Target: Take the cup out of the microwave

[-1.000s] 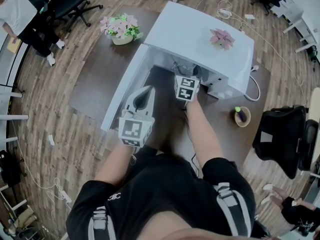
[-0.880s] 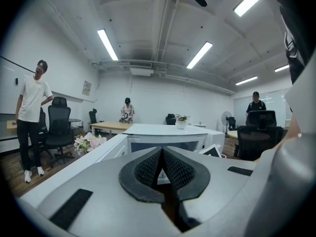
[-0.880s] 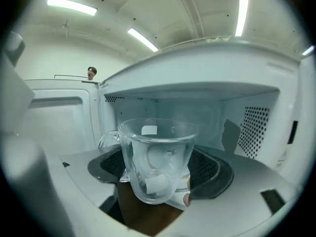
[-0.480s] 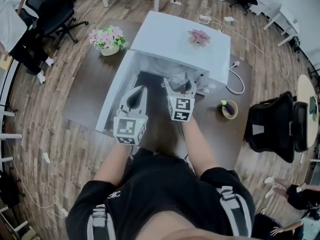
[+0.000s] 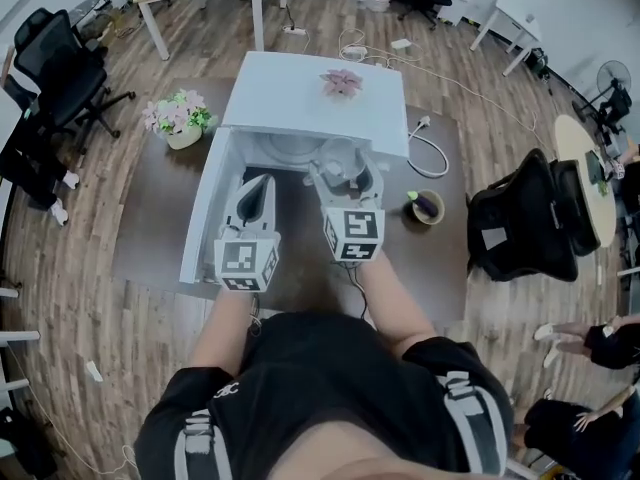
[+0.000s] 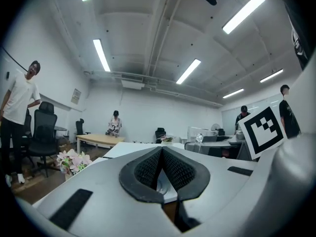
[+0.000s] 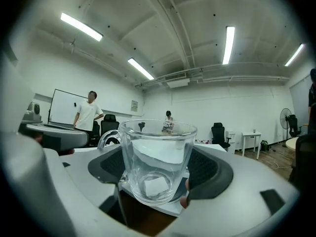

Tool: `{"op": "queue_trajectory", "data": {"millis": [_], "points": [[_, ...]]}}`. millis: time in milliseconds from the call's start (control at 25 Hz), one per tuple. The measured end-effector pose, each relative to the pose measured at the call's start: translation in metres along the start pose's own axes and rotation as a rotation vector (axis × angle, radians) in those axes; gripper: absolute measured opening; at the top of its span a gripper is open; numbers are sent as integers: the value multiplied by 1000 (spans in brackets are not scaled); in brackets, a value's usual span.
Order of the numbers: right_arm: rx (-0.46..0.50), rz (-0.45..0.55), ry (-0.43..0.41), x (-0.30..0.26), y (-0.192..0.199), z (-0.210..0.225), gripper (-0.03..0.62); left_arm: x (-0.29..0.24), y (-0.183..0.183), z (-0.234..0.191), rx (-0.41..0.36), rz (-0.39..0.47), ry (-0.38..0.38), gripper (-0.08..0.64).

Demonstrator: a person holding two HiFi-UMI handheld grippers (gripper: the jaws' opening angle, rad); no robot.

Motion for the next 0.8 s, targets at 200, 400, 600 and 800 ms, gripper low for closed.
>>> {"op": "queue_trajectory", "data": {"millis": [200, 400, 600, 800], "points": [[43, -15, 38, 16, -8, 0, 379, -2, -3, 1, -2, 1, 27, 2], [17, -2, 74, 20, -9, -2, 379, -3, -6, -4, -4, -7, 52, 2], [-10, -20, 103, 24, -1, -3, 379, -2, -7, -10, 14, -15, 74, 2], [-19, -32, 127, 28, 4, -2, 379, -3, -7, -8, 6, -19, 94, 2]]}}
Point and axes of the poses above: the fingertips, and each gripper's own axes: x backward along the fingers, z to its right, y out of its underside, the point moved 9 cm from there along x, backward along the fingers, and after that the axes turned 7 degrees about -z, right-handed, at the moved point
